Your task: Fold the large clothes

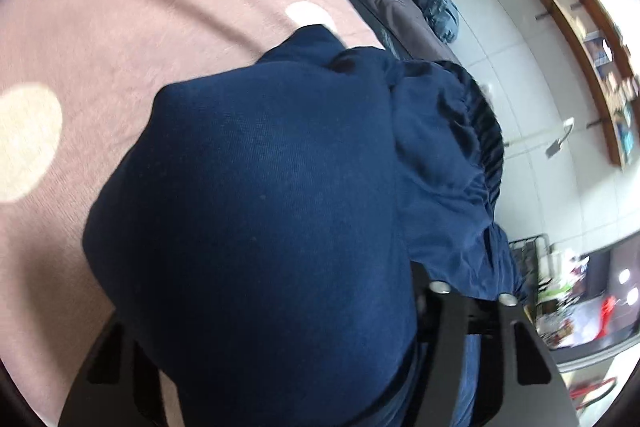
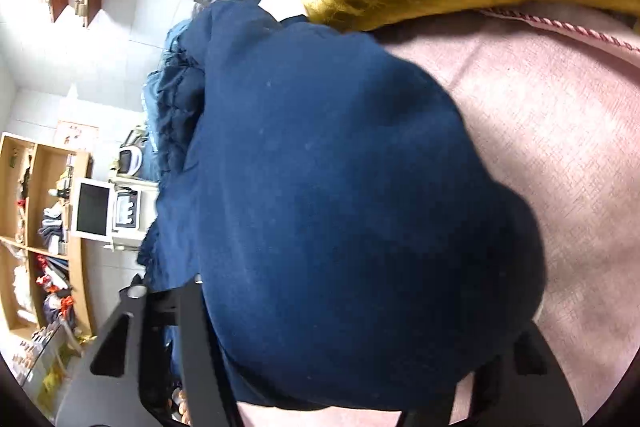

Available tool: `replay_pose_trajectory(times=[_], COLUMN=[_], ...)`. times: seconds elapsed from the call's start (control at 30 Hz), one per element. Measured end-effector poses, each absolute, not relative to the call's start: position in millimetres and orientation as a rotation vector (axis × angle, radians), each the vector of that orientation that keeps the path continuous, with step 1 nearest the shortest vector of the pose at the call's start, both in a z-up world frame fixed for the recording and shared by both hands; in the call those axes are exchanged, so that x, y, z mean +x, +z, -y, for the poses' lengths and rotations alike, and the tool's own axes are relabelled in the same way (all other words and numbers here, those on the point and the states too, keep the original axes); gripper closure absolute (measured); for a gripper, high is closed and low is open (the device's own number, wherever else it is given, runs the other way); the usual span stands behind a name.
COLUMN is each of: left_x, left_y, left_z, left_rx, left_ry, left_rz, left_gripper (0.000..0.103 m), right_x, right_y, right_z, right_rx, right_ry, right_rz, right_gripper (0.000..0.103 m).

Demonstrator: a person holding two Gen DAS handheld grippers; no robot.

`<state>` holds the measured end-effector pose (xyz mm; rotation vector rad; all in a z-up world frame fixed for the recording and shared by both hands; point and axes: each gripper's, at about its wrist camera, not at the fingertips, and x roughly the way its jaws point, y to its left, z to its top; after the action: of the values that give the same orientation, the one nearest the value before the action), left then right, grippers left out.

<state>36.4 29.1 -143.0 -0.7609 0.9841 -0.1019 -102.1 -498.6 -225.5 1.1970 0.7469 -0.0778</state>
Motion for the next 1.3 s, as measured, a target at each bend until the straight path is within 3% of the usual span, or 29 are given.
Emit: replay_pose_trajectory(times=[0.23, 0.53, 0.73, 0.9, 1.1, 1.17, 1.23, 1.3], left_x=[27.7, 4.7, 1.9, 2.5, 8.8, 11.6, 24.7, 36.8], left_y=[-83.4, 16.0, 85.6, 87.5, 1.6, -38.5, -66.3, -88.0], left_z=[6.5, 86.9, 205.3, 332.6, 490.2, 518.6, 514.8, 504.4], left_rx=[-0.507, -0.345, -0.261, -0.226, -0.07, -0.047, -0.14, -0.234], left_ry=[-0.13, -0.298, -0.516, -0.739, -0.929, -0.876, -0.823, -0.796], left_rz=[-0.886, -0.663, -0.542, -0.607, -0.927, -1.029, -1.098, -1.171], left_gripper=[0.069, 0.074, 0.074, 0.069, 0.058, 0.049, 0.025, 0.019], right_x=[-91.0, -110.1, -189.9, -300.5, -426.3, -456.3, -476.1, -490.5], right_y=[-146.2, 42.2, 100.7, 79.4, -3.8, -51.7, -104.1, -139.7], right_z=[473.8, 443.4, 538.5, 646.0, 720.9, 734.6, 741.8, 745.5], right_rx=[0.863, 0.239, 0.271, 0.453, 0.639, 0.73, 0.857, 0.935], right_ry=[-0.02, 0.042, -0.147, -0.382, -0.668, -0.731, -0.73, -0.705], right_rz=[-0.724, -0.407, -0.254, -0.184, -0.211, -0.261, -0.304, -0.321], right_gripper=[0.072, 0.077, 0.077, 0.077, 0.075, 0.074, 0.072, 0.069])
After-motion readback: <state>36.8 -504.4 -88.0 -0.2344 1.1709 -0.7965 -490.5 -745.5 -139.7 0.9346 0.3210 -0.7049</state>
